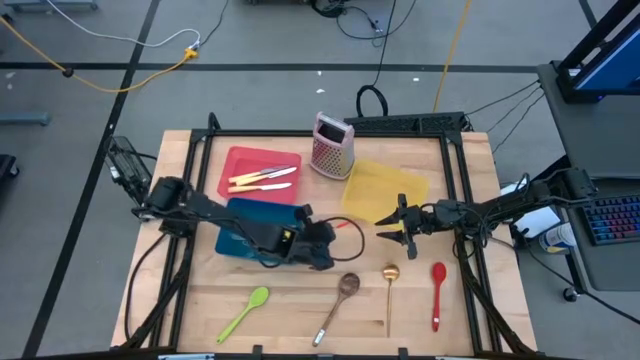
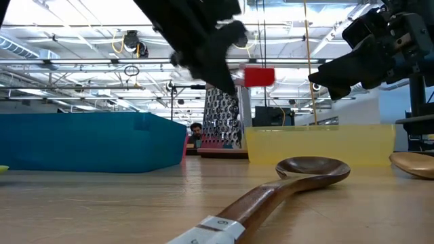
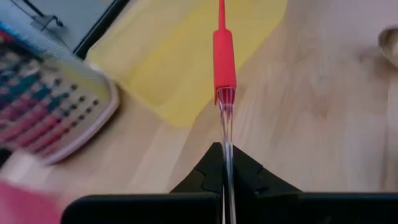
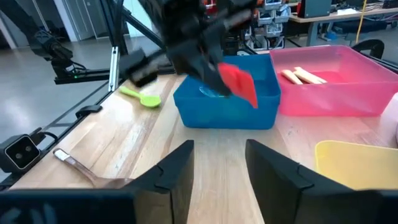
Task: Pick & Place Kitchen Items
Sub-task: Put the red spatula into the blue bin
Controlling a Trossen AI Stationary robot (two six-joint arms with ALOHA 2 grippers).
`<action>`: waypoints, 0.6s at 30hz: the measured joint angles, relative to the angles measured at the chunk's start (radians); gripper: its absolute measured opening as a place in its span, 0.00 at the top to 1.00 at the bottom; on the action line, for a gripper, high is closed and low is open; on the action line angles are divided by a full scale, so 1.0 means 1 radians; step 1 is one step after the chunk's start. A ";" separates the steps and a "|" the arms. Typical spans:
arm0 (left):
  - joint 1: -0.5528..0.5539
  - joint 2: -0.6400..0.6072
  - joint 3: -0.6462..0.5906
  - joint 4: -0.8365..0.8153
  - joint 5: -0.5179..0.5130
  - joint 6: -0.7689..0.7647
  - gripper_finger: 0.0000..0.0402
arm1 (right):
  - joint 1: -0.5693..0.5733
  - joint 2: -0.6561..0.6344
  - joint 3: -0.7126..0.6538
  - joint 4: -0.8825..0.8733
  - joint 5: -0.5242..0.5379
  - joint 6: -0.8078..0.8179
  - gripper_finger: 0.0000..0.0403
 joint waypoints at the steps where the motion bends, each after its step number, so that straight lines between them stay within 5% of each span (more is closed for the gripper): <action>1: -0.007 -0.024 0.000 -0.040 0.001 -0.005 0.99 | 0.000 0.000 0.000 0.000 0.000 0.000 0.65; 11: -0.047 -0.200 0.001 -0.496 0.024 -0.130 0.99 | 0.000 0.000 0.000 -0.008 0.000 0.041 0.68; 18: -0.034 -0.202 0.001 -0.835 0.222 -0.304 0.99 | 0.000 0.002 -0.001 -0.024 -0.003 0.061 0.68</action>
